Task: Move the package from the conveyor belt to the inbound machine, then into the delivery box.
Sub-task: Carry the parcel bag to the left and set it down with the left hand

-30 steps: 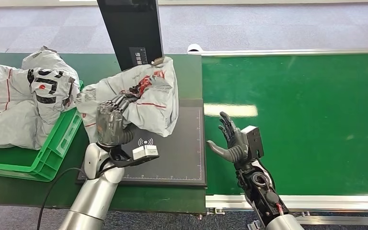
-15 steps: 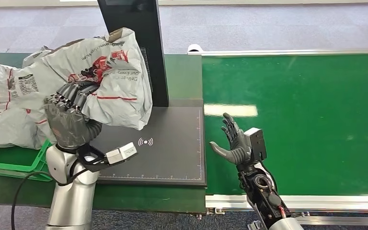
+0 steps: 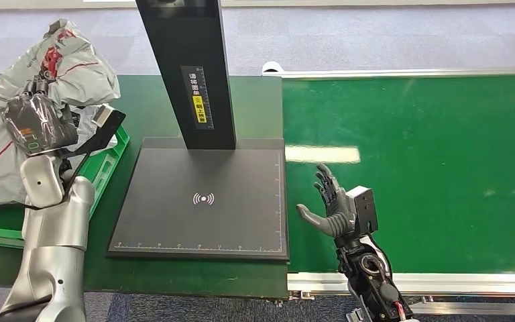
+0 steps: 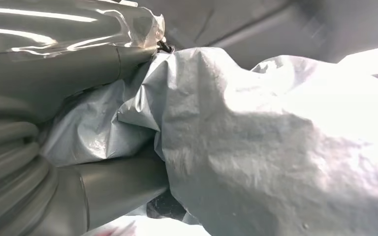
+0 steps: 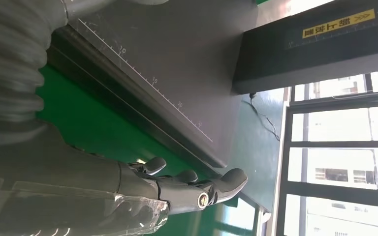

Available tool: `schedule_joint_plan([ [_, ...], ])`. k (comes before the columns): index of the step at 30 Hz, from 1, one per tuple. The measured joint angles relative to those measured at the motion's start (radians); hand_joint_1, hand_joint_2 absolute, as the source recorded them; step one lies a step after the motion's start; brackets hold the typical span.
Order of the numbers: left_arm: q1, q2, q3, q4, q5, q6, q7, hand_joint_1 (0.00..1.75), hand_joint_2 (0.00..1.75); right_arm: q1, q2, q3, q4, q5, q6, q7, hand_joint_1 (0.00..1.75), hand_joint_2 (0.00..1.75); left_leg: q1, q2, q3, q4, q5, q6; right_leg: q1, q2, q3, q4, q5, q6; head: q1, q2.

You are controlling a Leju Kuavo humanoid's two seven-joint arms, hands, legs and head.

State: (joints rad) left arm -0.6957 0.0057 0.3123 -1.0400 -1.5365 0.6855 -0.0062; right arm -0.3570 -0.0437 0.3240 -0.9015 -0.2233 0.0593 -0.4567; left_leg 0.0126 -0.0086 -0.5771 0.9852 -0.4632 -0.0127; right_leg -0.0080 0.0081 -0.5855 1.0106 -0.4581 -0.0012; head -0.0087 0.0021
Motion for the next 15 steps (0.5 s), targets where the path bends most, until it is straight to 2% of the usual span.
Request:
schedule_joint_plan([
  [4, -0.061, 0.08, -0.046, 0.19, 0.025, -0.1, 0.147, 1.75, 1.75, -0.002, 0.011, -0.001, 0.0, 0.018, 0.011, 0.001, 0.0, 1.75, 0.0, 0.001, -0.001, 0.0, 0.0, 0.0, 0.0, 0.001, -0.001, 0.0, 0.0, 0.0, 0.0, 0.0],
  [9, -0.098, 0.14, -0.079, 0.325, 0.052, -0.19, 0.193, 1.75, 1.75, -0.002, 0.028, -0.004, 0.0, 0.038, 0.016, 0.005, 0.0, 1.75, 0.0, 0.001, -0.001, 0.0, 0.0, 0.0, 0.0, 0.001, -0.002, 0.0, 0.0, 0.0, 0.0, 0.0],
  [15, -0.11, 0.192, -0.111, 0.417, 0.066, -0.331, 0.247, 1.75, 1.75, -0.002, 0.044, -0.024, 0.0, 0.072, 0.026, 0.016, 0.0, 1.75, 0.0, 0.002, -0.001, 0.0, 0.0, 0.0, 0.0, 0.002, -0.002, 0.0, 0.0, 0.0, 0.0, 0.0],
])
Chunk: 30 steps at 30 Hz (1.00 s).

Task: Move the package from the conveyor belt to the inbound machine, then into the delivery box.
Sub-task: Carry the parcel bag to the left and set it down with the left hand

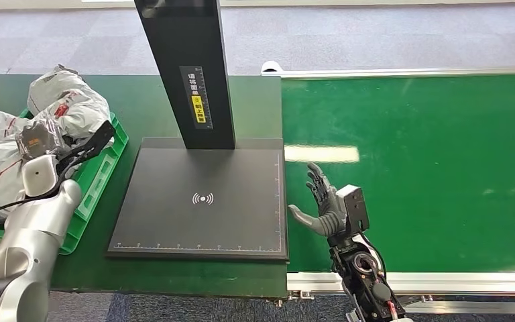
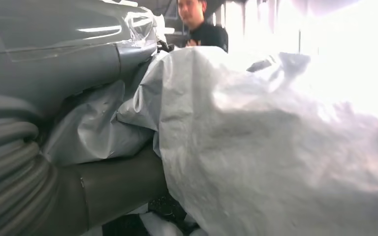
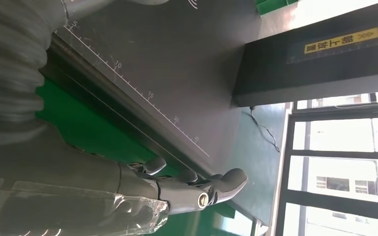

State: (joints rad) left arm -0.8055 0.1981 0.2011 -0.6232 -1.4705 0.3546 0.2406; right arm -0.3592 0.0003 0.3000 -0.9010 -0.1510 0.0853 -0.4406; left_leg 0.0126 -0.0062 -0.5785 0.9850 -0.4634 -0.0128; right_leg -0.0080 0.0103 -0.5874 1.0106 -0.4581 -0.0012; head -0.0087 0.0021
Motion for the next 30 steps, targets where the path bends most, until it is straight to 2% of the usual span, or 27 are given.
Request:
schedule_joint_plan([
  [9, 0.0, 0.041, -0.011, 0.078, 0.047, -0.136, 0.033, 1.75, 1.75, -0.002, 0.017, -0.023, 0.0, 0.031, 0.024, 0.016, 0.0, 1.75, 0.0, 0.0, 0.0, 0.0, 0.0, 0.0, 0.0, 0.0, 0.0, 0.0, 0.0, 0.0, 0.0, 0.0],
  [10, 0.0, 0.042, -0.01, 0.086, 0.051, -0.143, 0.034, 1.46, 1.75, -0.002, 0.019, -0.024, 0.0, 0.033, 0.025, 0.017, 0.0, 1.75, 0.0, 0.0, 0.0, 0.0, 0.0, 0.0, 0.0, 0.0, 0.0, 0.0, 0.0, 0.0, 0.0, 0.0],
  [13, 0.001, 0.046, -0.009, 0.105, 0.063, -0.122, 0.036, 0.15, 1.75, -0.003, 0.025, -0.029, 0.0, 0.037, 0.025, 0.018, 0.0, 1.75, 0.0, 0.0, 0.0, 0.0, 0.0, 0.0, 0.0, 0.0, 0.001, 0.0, 0.0, 0.0, 0.0, 0.0],
  [14, 0.002, 0.047, -0.008, 0.108, 0.066, -0.095, 0.037, 0.0, 1.75, -0.003, 0.027, -0.031, 0.0, 0.039, 0.025, 0.019, 0.0, 1.75, 0.0, 0.0, 0.0, 0.0, 0.0, 0.0, 0.0, 0.0, 0.001, 0.0, 0.0, 0.0, 0.0, 0.0],
  [20, 0.013, 0.047, -0.005, 0.111, 0.078, 0.054, 0.025, 0.0, 1.75, -0.002, 0.029, -0.039, -0.001, 0.04, 0.025, 0.023, 0.0, 1.75, 0.0, -0.001, 0.0, 0.0, 0.0, 0.0, 0.0, 0.0, 0.0, 0.0, 0.0, 0.0, 0.0, 0.0],
  [30, 0.025, 0.047, -0.001, 0.109, 0.108, 0.174, -0.015, 0.0, 1.75, -0.002, 0.031, -0.039, -0.001, 0.039, 0.026, 0.025, 0.0, 1.75, 0.0, -0.001, 0.0, 0.0, 0.0, 0.0, 0.0, 0.0, 0.0, 0.0, 0.0, 0.0, 0.0, 0.0],
])
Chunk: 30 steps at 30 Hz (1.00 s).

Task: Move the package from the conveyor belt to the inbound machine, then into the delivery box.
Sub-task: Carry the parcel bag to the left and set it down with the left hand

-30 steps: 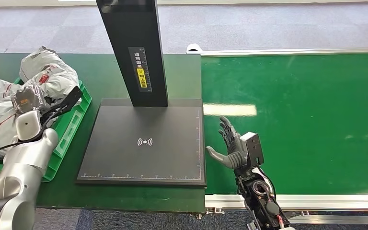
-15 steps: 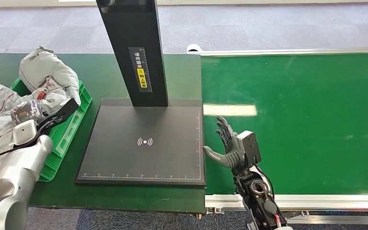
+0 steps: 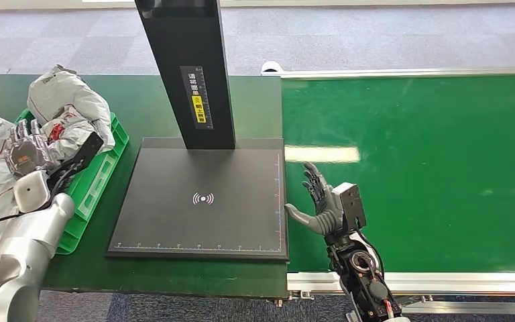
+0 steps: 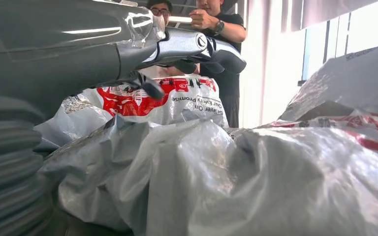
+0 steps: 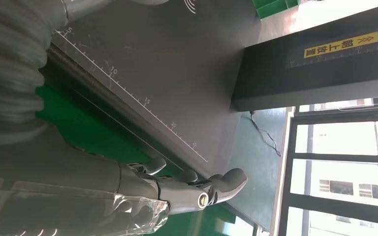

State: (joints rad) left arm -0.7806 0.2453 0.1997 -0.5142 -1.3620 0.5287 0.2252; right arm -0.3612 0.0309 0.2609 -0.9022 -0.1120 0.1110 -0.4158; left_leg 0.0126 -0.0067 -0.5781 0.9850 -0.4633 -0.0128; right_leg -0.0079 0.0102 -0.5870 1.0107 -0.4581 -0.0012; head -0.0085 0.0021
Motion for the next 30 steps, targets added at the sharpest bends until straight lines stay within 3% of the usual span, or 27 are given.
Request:
schedule_joint_plan([
  [7, 0.026, -0.007, 0.003, -0.043, 0.053, 0.126, -0.074, 0.0, 1.75, 0.0, -0.001, 0.0, 0.0, -0.013, 0.0, -0.004, 0.0, 1.75, 0.0, 0.0, 0.0, 0.0, 0.0, 0.0, 0.0, 0.0, 0.0, 0.0, 0.0, 0.0, 0.0, 0.0],
  [23, 0.042, -0.015, 0.003, -0.087, 0.064, 0.147, -0.09, 0.0, 1.75, 0.0, -0.002, 0.0, 0.0, -0.016, 0.0, -0.007, 0.0, 1.75, 0.0, 0.0, 0.0, 0.0, 0.0, 0.0, 0.0, 0.0, 0.0, 0.0, 0.0, 0.0, 0.0, 0.0],
  [30, 0.095, -0.044, 0.015, -0.254, 0.103, 0.159, -0.2, 0.0, 1.75, 0.0, -0.005, 0.0, 0.0, -0.028, -0.003, -0.015, 0.0, 1.75, 0.0, 0.0, 0.0, 0.0, 0.0, 0.0, 0.0, 0.0, -0.001, 0.0, 0.0, 0.0, 0.0, 0.0],
])
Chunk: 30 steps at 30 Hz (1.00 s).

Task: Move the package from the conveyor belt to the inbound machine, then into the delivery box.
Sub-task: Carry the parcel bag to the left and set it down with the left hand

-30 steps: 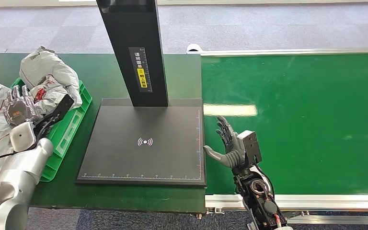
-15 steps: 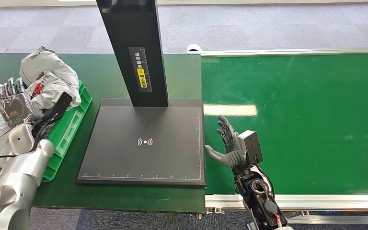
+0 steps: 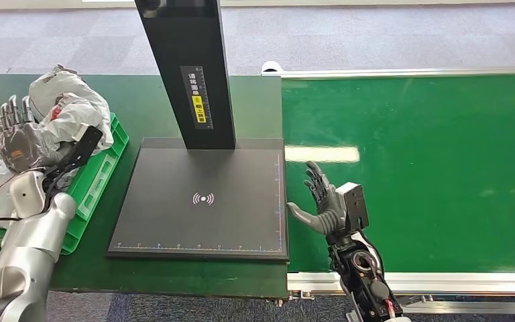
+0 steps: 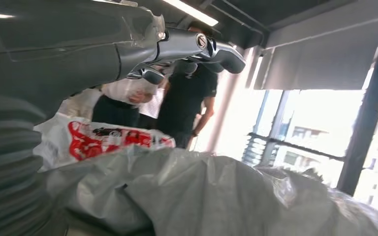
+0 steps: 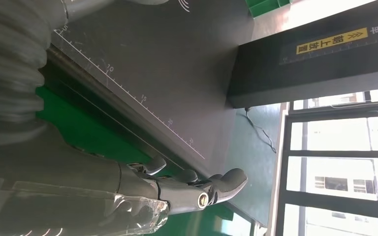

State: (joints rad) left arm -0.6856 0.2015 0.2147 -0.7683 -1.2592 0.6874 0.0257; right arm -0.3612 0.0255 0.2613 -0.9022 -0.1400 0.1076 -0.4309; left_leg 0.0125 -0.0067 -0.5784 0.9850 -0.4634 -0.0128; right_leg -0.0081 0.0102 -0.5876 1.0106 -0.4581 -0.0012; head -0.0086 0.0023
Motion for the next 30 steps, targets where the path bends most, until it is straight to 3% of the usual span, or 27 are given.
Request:
schedule_joint_plan([
  [5, 0.022, -0.039, 0.002, -0.115, 0.089, -0.012, -0.07, 0.0, 1.75, 0.0, -0.004, 0.0, 0.0, -0.002, -0.003, -0.01, 0.0, 1.75, 0.0, 0.0, 0.0, 0.0, 0.0, 0.0, 0.0, 0.0, 0.0, 0.0, 0.0, 0.0, 0.0, 0.0],
  [10, 0.026, -0.05, -0.045, -0.145, 0.102, -0.084, -0.014, 0.0, 1.75, 0.0, -0.01, 0.0, 0.001, -0.001, -0.002, -0.011, 0.0, 1.75, 0.0, 0.0, 0.0, 0.0, 0.0, 0.0, 0.0, 0.0, 0.0, 0.0, 0.0, 0.0, 0.0, 0.0],
  [20, 0.038, -0.046, -0.09, -0.146, 0.091, -0.091, 0.021, 0.0, 1.75, -0.001, -0.016, 0.0, 0.007, 0.001, 0.002, -0.015, 0.0, 1.75, 0.0, 0.0, -0.001, 0.0, 0.0, 0.0, 0.0, 0.0, 0.0, 0.0, 0.0, 0.0, 0.0, 0.0],
  [26, 0.033, -0.022, -0.102, -0.116, -0.135, -0.12, 0.209, 0.0, 1.75, -0.003, -0.013, 0.0, 0.011, 0.009, 0.003, -0.014, 0.0, 1.75, 0.0, 0.0, -0.001, 0.0, 0.0, 0.0, 0.0, 0.0, 0.0, 0.0, 0.0, 0.0, 0.0, 0.0],
  [30, -0.003, 0.012, -0.125, 0.004, -0.273, -0.323, 0.312, 0.0, 1.75, -0.023, -0.003, 0.001, 0.026, 0.019, 0.013, -0.013, 0.0, 1.75, 0.0, 0.0, 0.0, 0.0, 0.0, 0.0, 0.0, 0.0, 0.0, 0.0, 0.0, 0.0, 0.0, 0.0],
])
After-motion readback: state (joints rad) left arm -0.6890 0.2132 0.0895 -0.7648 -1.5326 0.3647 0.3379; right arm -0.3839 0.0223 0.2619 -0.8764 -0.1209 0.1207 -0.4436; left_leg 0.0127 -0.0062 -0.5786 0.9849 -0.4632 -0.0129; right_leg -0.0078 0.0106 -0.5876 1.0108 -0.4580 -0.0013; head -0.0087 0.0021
